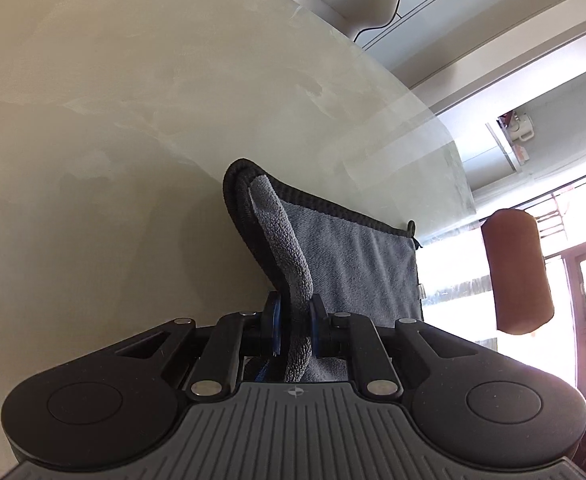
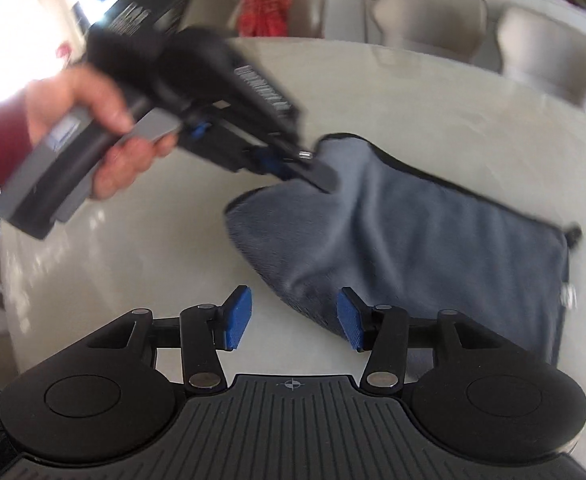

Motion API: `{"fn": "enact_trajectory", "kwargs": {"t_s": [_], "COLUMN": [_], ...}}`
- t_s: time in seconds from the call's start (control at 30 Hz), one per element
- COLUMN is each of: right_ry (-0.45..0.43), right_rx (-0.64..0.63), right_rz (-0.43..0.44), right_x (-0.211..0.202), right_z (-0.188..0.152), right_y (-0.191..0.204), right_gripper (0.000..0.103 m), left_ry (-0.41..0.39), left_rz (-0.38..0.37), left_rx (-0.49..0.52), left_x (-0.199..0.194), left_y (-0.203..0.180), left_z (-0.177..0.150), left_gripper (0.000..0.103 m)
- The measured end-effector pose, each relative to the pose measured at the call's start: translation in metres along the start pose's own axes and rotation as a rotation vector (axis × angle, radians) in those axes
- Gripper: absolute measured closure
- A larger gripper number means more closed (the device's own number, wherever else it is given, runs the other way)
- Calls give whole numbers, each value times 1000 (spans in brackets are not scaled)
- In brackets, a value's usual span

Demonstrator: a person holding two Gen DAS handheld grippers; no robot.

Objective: Fold towel
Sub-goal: 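Grasp the folded towel edge with the left gripper while the right gripper pinches beside it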

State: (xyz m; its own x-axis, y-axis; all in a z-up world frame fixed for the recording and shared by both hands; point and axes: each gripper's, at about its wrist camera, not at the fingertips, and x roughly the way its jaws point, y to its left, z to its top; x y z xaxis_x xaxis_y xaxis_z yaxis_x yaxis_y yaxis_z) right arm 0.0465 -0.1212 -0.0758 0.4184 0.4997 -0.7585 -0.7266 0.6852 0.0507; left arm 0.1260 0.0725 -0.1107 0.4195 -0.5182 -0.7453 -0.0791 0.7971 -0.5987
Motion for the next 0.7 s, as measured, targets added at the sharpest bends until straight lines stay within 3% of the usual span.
{"fn": "enact_trajectory", "kwargs": {"t_s": [0.17,0.4,0.43,0.47,0.57,0.6,0.7], "right_ry": [-22,-72,-81,-81,-84,-93,-126], "right_rx": [-68,-163,-171,-164,-99,-62,-3], "right_rz": [-12,-104,-102,-90,-38,-20,-10], "right_x": [18,37,39,40,40,35,19], "right_z": [7,10,9,10,11,11,12], "right_y": [24,38,37,34,18,12,3], "right_gripper": [46,44,49,63,88,91,92], "left_ry": [8,19,22,24,30,28,15], "left_rz": [13,15,16,17,32,37,38], "left_rx": [-13,-38,-36,-35,-28,-25,-35], "left_x": [3,6,7,8,6,4,1], "left_y": [-3,-2,-2,-3,1,4,11], "left_z": [3,5,5,5,6,7,10], "left_gripper": [91,90,90,90,86,84,64]}}
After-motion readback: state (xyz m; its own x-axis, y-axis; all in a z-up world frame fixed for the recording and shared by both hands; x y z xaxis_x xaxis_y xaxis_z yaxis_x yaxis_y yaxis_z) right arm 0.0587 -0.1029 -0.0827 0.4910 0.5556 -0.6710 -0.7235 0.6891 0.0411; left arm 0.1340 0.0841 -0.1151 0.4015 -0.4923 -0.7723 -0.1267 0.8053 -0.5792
